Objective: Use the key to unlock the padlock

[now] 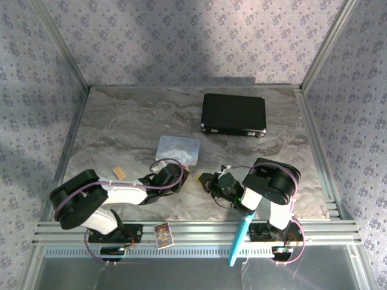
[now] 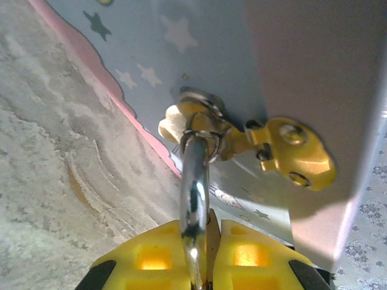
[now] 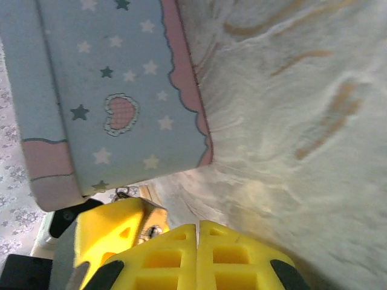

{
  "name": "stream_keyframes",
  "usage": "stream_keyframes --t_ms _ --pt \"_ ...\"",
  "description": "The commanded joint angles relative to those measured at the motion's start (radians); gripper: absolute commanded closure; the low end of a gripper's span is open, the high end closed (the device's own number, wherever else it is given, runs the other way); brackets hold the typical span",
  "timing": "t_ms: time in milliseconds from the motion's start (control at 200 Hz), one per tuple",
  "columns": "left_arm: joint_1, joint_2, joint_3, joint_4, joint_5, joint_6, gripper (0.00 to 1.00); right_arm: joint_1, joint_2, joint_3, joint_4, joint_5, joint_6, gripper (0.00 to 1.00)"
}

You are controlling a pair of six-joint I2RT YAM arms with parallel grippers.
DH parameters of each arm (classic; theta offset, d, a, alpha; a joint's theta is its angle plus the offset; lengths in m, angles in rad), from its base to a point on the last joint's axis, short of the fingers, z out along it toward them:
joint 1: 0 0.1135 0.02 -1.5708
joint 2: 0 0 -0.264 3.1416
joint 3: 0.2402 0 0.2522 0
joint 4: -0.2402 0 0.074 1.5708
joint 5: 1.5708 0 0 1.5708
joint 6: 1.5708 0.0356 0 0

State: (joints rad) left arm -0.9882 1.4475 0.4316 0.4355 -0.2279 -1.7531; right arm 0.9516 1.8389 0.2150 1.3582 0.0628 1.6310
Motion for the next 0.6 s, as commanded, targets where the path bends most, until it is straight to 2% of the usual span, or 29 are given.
stream_keyframes --t_ms 0,595 --pt "0.002 -0.02 -0.016 0.094 -0.018 -0.017 1.0 0.003 -0.016 -0.014 0.019 0.002 0.022 1.0" --pt "0.002 0.049 -0.021 0.187 0.026 -0.043 1.0 -0.006 -0.046 0.013 0.037 -0.011 -0.032 1.0"
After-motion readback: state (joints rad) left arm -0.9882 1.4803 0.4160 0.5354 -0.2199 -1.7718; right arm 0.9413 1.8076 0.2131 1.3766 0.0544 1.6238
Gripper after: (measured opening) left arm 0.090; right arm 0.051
